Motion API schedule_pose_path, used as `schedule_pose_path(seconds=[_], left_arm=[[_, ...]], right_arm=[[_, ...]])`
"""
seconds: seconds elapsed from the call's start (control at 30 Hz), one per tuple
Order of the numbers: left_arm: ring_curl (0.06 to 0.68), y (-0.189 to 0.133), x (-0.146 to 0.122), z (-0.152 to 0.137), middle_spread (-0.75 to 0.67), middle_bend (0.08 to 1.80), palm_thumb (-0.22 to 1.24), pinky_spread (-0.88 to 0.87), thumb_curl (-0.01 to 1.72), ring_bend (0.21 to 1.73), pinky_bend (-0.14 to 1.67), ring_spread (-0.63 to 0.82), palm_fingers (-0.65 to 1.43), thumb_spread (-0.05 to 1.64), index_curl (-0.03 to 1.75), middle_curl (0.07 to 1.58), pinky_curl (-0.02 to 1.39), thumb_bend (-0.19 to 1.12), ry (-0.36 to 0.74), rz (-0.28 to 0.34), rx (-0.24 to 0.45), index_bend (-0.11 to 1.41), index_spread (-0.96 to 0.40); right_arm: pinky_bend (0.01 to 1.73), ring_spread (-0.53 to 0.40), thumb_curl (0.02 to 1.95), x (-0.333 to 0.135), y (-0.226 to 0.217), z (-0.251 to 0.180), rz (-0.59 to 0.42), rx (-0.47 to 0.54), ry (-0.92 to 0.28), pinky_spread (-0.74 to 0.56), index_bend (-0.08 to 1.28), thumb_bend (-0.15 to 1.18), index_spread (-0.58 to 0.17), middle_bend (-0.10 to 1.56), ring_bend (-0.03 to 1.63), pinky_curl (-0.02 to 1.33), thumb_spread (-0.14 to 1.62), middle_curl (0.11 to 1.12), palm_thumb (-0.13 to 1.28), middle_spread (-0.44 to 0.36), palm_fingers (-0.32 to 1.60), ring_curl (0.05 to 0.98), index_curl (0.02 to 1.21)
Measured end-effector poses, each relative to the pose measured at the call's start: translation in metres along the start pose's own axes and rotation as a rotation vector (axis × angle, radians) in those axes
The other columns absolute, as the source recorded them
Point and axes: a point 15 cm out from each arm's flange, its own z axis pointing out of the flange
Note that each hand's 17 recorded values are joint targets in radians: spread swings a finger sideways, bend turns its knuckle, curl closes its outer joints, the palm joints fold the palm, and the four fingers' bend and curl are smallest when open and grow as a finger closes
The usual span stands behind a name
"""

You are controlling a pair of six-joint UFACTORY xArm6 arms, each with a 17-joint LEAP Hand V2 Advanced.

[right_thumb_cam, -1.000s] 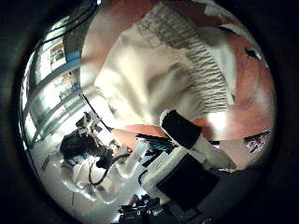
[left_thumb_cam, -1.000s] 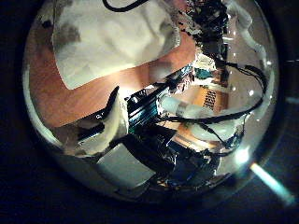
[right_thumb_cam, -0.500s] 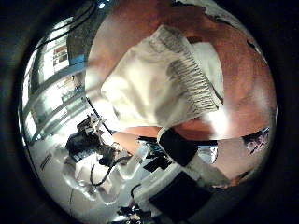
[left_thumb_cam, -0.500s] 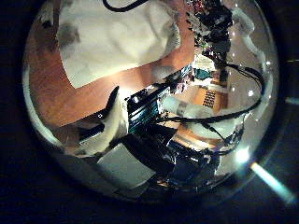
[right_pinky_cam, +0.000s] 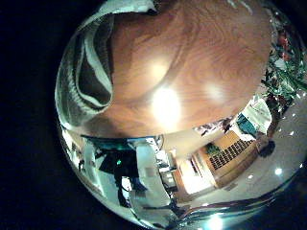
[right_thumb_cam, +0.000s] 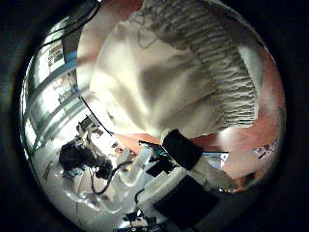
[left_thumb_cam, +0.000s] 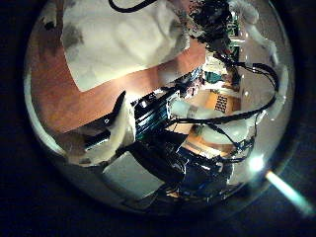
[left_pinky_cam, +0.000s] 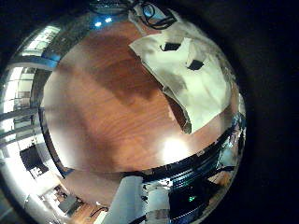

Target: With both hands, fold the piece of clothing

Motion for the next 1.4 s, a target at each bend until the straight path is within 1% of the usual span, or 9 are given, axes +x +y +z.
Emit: schedule_pose_path(seconds=[0.13, 0.23, 0.3, 0.4, 0.5, 0.63, 0.83, 1.0, 1.4], left_arm=[[0.240, 0.003, 0.000, 0.000, 0.18, 0.18, 0.49, 0.19, 0.37, 0.77, 0.46, 0.16, 0.15, 1.15, 0.36, 0.33, 0.38, -0.02, 0.000, 0.001, -0.001, 0.18, -0.02], [0.240, 0.005, 0.002, -0.001, 0.18, 0.19, 0.49, 0.19, 0.37, 0.77, 0.46, 0.16, 0.15, 1.15, 0.36, 0.33, 0.38, -0.02, 0.000, -0.001, -0.004, 0.18, -0.02], [0.239, 0.005, 0.002, -0.001, 0.18, 0.19, 0.49, 0.19, 0.37, 0.77, 0.46, 0.16, 0.15, 1.15, 0.36, 0.33, 0.38, -0.02, 0.001, -0.002, -0.004, 0.18, -0.02], [0.238, 0.007, 0.001, 0.001, 0.18, 0.19, 0.49, 0.19, 0.37, 0.77, 0.46, 0.16, 0.15, 1.15, 0.36, 0.33, 0.38, -0.02, 0.004, -0.004, -0.011, 0.17, -0.02], [0.237, 0.009, 0.003, 0.000, 0.18, 0.19, 0.49, 0.19, 0.37, 0.78, 0.45, 0.16, 0.15, 1.15, 0.36, 0.33, 0.38, -0.02, 0.002, -0.003, -0.008, 0.17, -0.02], [0.235, 0.011, 0.004, 0.002, 0.18, 0.18, 0.49, 0.19, 0.37, 0.77, 0.45, 0.16, 0.16, 1.15, 0.37, 0.33, 0.38, -0.02, 0.002, -0.004, -0.012, 0.19, -0.02], [0.232, 0.015, 0.007, 0.012, 0.17, 0.18, 0.49, 0.19, 0.37, 0.76, 0.44, 0.16, 0.17, 1.15, 0.38, 0.33, 0.38, -0.02, 0.005, -0.001, -0.031, 0.19, -0.03], [0.231, 0.017, 0.006, 0.029, 0.17, 0.18, 0.49, 0.19, 0.37, 0.76, 0.44, 0.16, 0.17, 1.15, 0.38, 0.32, 0.38, -0.02, 0.003, 0.001, -0.051, 0.19, -0.03], [0.229, 0.014, 0.011, 0.050, 0.17, 0.18, 0.49, 0.19, 0.37, 0.76, 0.43, 0.16, 0.17, 1.16, 0.39, 0.32, 0.38, -0.02, 0.002, 0.014, -0.090, 0.18, -0.03]], right_arm=[[0.69, -0.010, 0.41, 0.002, -0.001, 0.010, 0.004, -0.028, 0.000, 0.16, 0.17, -0.01, -0.216, 0.29, 0.81, 0.23, 1.14, 0.38, 0.61, 0.038, 0.46, 0.296, 0.41], [0.90, -0.123, 0.41, 0.003, -0.001, 0.011, 0.007, -0.031, -0.007, -0.04, 0.11, -0.01, -0.257, 0.34, 0.94, 0.27, 1.13, 0.40, 0.65, -0.042, 0.73, 0.331, 0.38], [1.07, -0.212, 0.42, 0.004, -0.004, 0.010, 0.010, -0.021, -0.013, -0.25, 0.11, 0.00, -0.308, 0.46, 1.06, 0.33, 1.13, 0.46, 0.70, -0.120, 0.96, 0.385, 0.37], [1.14, -0.250, 0.43, 0.004, -0.003, 0.010, 0.008, -0.021, -0.014, -0.34, 0.16, 0.00, -0.369, 0.61, 1.15, 0.37, 1.12, 0.54, 0.76, -0.185, 1.11, 0.434, 0.38], [1.22, -0.260, 0.45, 0.006, -0.003, 0.011, 0.005, -0.023, -0.012, -0.32, 0.31, 0.01, -0.431, 0.78, 1.20, 0.43, 1.11, 0.64, 0.85, -0.228, 1.25, 0.481, 0.46], [1.32, -0.258, 0.48, 0.010, -0.002, 0.010, 0.010, -0.022, -0.017, -0.28, 0.58, 0.02, -0.485, 0.96, 1.26, 0.49, 1.08, 0.74, 0.94, -0.246, 1.24, 0.533, 0.61], [1.40, -0.241, 0.55, 0.028, 0.005, 0.001, 0.027, -0.005, -0.037, -0.22, 0.86, 0.04, -0.471, 1.15, 1.37, 0.57, 1.05, 0.85, 1.06, -0.237, 1.14, 0.606, 0.80], [1.43, -0.227, 0.62, 0.055, 0.018, -0.001, 0.049, 0.007, -0.076, -0.19, 0.94, 0.05, -0.434, 1.23, 1.41, 0.63, 1.04, 0.88, 1.10, -0.214, 1.09, 0.648, 0.89], [1.40, -0.207, 0.73, 0.128, 0.053, -0.031, 0.145, 0.052, -0.128, -0.16, 0.97, 0.02, -0.382, 1.30, 1.44, 0.74, 1.02, 0.89, 1.12, -0.177, 1.06, 0.695, 0.98]])
